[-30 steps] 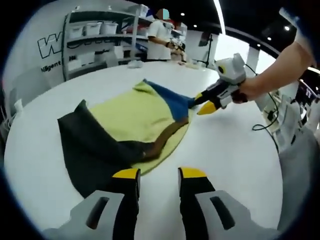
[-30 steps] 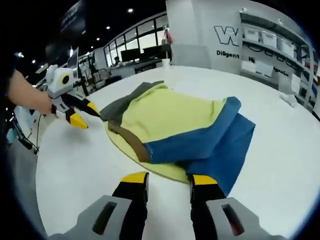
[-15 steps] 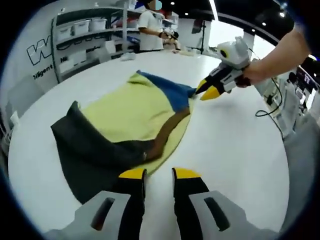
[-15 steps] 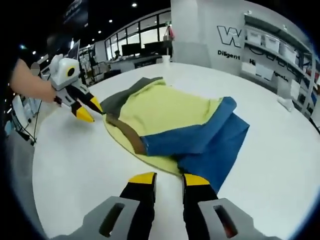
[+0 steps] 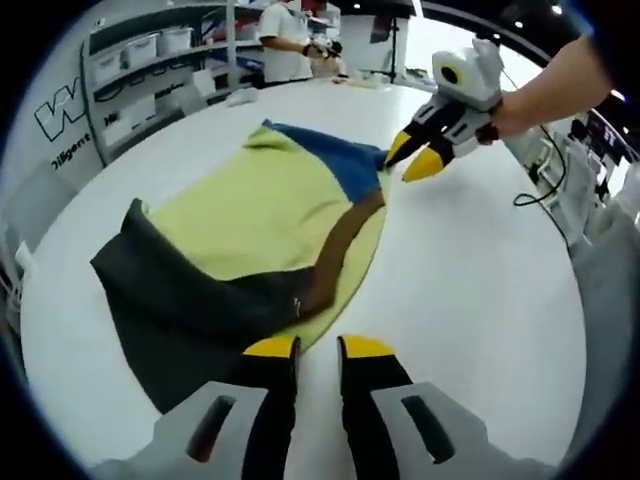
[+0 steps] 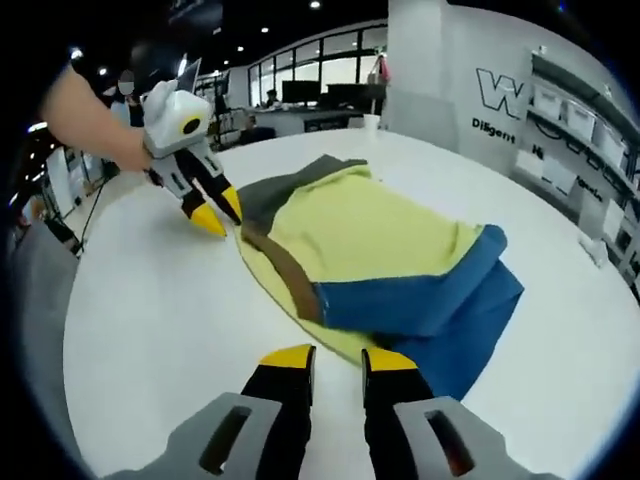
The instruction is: Fold the garment on the visible template until the final outline fits inside the template.
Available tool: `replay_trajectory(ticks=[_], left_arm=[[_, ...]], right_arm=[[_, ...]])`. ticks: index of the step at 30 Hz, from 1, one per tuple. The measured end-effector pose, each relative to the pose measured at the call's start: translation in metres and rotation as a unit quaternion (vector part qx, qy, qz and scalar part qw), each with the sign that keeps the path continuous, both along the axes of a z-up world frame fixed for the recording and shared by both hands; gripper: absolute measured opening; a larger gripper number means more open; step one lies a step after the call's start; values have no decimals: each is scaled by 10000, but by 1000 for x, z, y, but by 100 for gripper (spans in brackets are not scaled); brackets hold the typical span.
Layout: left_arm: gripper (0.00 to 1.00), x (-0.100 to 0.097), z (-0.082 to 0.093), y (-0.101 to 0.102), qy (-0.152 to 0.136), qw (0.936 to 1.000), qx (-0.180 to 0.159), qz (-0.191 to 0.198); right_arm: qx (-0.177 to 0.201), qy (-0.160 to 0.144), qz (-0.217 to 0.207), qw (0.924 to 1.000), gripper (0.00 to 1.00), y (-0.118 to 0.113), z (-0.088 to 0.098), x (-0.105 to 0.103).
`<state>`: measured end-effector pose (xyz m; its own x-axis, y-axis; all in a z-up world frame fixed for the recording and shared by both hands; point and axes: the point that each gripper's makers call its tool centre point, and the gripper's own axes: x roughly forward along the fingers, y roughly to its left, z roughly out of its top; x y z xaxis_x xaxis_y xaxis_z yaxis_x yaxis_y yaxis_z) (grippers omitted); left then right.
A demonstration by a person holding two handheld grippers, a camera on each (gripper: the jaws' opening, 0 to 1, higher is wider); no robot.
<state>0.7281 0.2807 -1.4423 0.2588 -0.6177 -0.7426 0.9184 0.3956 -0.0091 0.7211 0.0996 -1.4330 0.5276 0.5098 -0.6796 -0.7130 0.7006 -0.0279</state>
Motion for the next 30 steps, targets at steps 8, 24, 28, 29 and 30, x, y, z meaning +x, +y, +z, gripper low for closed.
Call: replay_trajectory(ticks=[8,24,28,29,30], left_arm=[[7,6,-1,3,-18,9999,91,-43],[1,16,-2,3,-57,9996,291,-10],[0,14,-2,5,-6,9993,333,140],[0,12,-2,6,4,9993,339,163],[0,11,-2,7,19,9993,334,181]], right_arm=[[-200,193,301,9992,18,2,-14,2],[-625,-68,654,9959,0,-8,-14,12],[-637,-90,614,9960,0,-9,-14,8],[-625,-74,598,9962,0,-10,-14,6],[-614,-68,596,9963,0,-10,-14,5]])
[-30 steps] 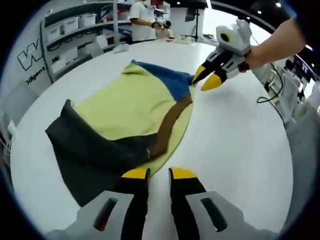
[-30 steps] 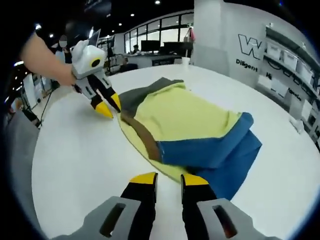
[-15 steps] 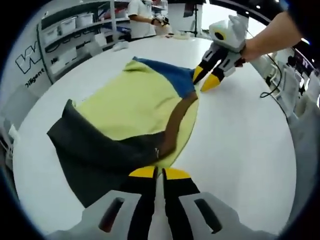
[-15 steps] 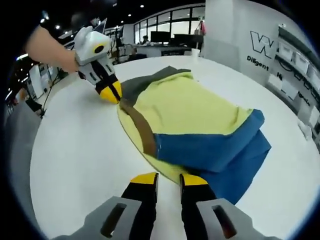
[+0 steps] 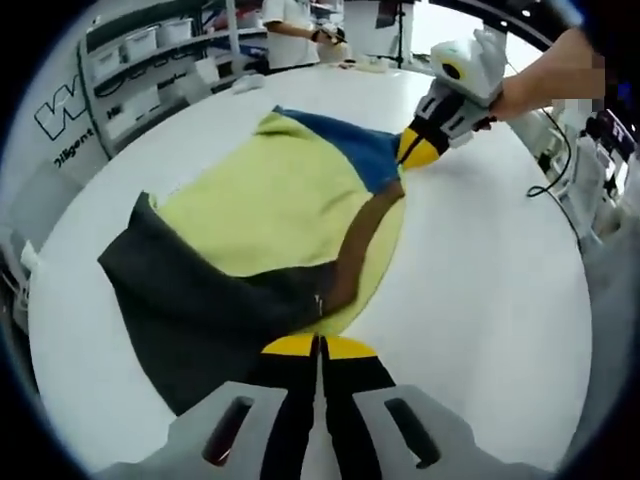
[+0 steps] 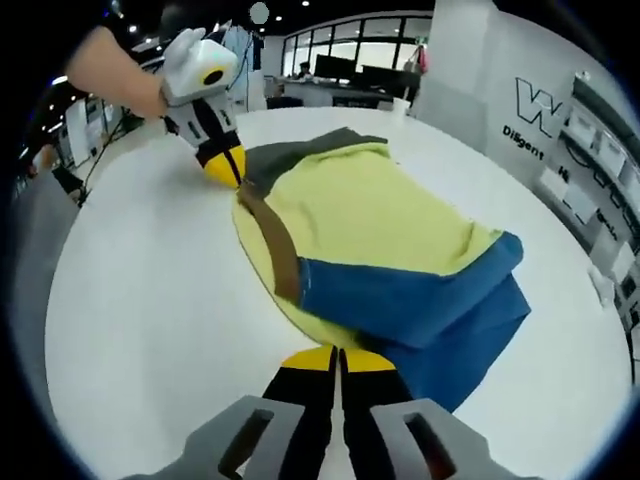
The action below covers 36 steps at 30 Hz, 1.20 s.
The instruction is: Fold the garment on the visible template until the final outline fits inside the template.
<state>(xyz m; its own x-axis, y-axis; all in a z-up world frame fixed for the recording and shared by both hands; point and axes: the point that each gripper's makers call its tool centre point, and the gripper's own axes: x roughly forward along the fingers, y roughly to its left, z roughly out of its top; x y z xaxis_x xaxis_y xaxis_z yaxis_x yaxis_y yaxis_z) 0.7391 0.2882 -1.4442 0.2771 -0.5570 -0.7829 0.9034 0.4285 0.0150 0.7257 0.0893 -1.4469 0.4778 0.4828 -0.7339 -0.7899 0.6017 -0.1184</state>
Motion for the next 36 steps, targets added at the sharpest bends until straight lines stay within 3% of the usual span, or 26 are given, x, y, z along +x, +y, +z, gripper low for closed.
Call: replay_trajectory(ticks=[5,16,36], left_arm=[[0,-8,0,4,94,9998,-51,173],[0,-53,1,11,289,9977,-255,557],[0,-140,0,35,501,9958,-346,687]], right_arm=[[-69,8,26,10000,0,-1,0,-12],[-129,104,157,9997,0,6,1,-48],[25,388,281,9988,0,29,1,-133]])
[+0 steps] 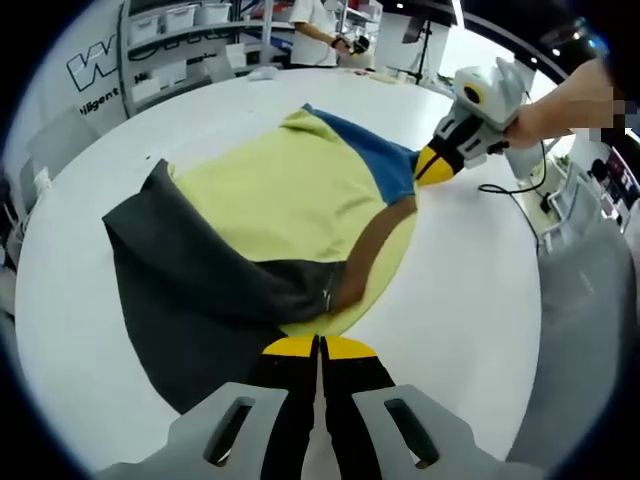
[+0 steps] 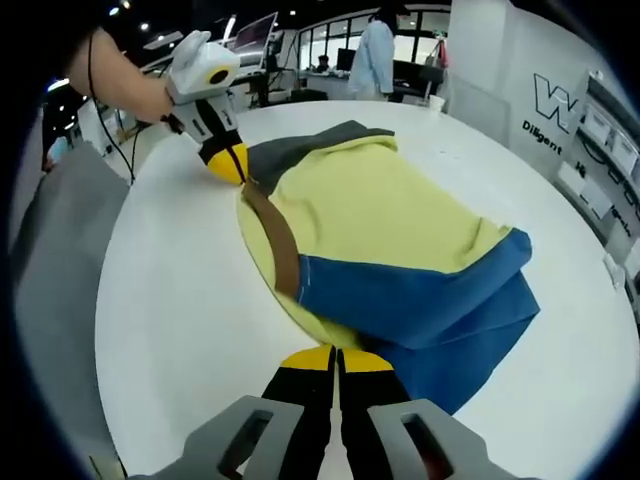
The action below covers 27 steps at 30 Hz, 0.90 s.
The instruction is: Fold the garment on the visible template until the final outline fits inside the template.
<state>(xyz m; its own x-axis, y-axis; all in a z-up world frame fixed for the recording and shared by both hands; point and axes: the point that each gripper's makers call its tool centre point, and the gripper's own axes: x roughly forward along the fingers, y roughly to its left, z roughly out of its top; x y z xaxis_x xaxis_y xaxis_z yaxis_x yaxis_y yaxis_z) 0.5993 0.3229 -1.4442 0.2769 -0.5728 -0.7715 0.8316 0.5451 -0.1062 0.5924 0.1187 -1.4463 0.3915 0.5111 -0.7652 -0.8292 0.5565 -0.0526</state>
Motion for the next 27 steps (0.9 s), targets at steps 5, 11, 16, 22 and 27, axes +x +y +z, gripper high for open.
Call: replay_trajectory(ticks=[5,11,16,22,27], left_arm=[[0,-17,0,3,45,10000,-12,14],[0,-36,0,8,95,10000,-5,-6],[0,-48,0,9,130,9999,-8,-67],[0,-56,1,11,126,9998,-7,-181],[0,-57,13,13,-7,9997,-101,-219]], right_arm=[[29,43,-3,10000,0,4,0,-18],[88,101,14,9999,0,8,0,-41],[88,117,90,9999,0,11,2,-55],[105,41,159,9998,0,13,8,-61],[163,-178,244,9994,0,16,20,-60]])
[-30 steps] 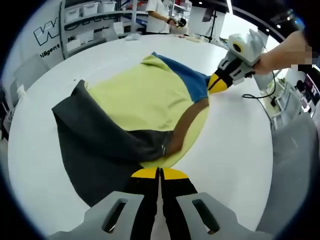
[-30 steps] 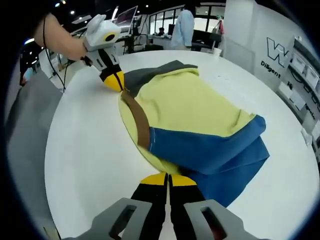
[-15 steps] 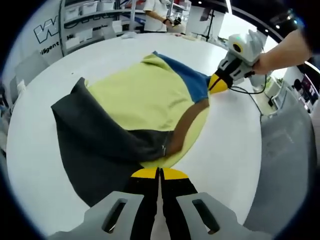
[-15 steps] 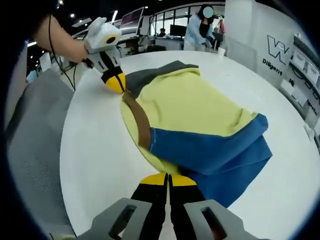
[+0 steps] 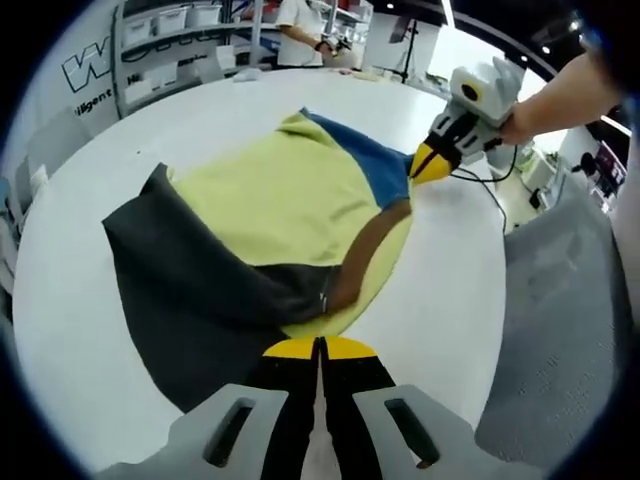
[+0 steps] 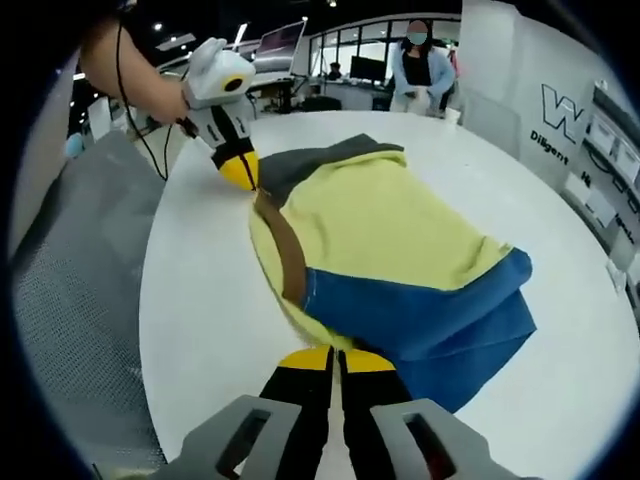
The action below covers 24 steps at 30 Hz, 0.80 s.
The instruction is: Fold the garment on the visible template until the final outline fits inside the template.
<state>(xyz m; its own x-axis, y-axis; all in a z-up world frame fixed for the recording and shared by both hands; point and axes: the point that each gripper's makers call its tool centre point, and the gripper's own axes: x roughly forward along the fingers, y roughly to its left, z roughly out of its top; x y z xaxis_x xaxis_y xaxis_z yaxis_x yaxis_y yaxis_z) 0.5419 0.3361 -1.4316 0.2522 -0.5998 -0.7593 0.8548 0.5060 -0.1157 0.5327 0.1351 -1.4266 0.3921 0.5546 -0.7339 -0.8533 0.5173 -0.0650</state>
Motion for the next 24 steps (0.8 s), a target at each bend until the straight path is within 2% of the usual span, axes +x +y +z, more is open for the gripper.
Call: replay_trajectory(ticks=[3,7,11,14,20,24], left_arm=[[4,0,3,4,-94,9999,18,-45],[6,5,9,7,-410,9989,64,-239],[8,11,11,4,-493,9982,30,-350],[8,14,11,1,-722,9952,152,-649],[10,16,8,-5,-834,9915,172,-986],[11,20,6,-8,-1093,9838,301,-1389]], right_arm=[[20,-68,12,10000,0,1,4,1],[15,-197,86,9998,0,4,8,4],[-12,-311,197,9993,2,6,8,6],[-57,-361,306,9989,3,8,6,7],[-280,-477,719,9959,3,11,2,6],[-402,-488,929,9937,7,11,-5,6]])
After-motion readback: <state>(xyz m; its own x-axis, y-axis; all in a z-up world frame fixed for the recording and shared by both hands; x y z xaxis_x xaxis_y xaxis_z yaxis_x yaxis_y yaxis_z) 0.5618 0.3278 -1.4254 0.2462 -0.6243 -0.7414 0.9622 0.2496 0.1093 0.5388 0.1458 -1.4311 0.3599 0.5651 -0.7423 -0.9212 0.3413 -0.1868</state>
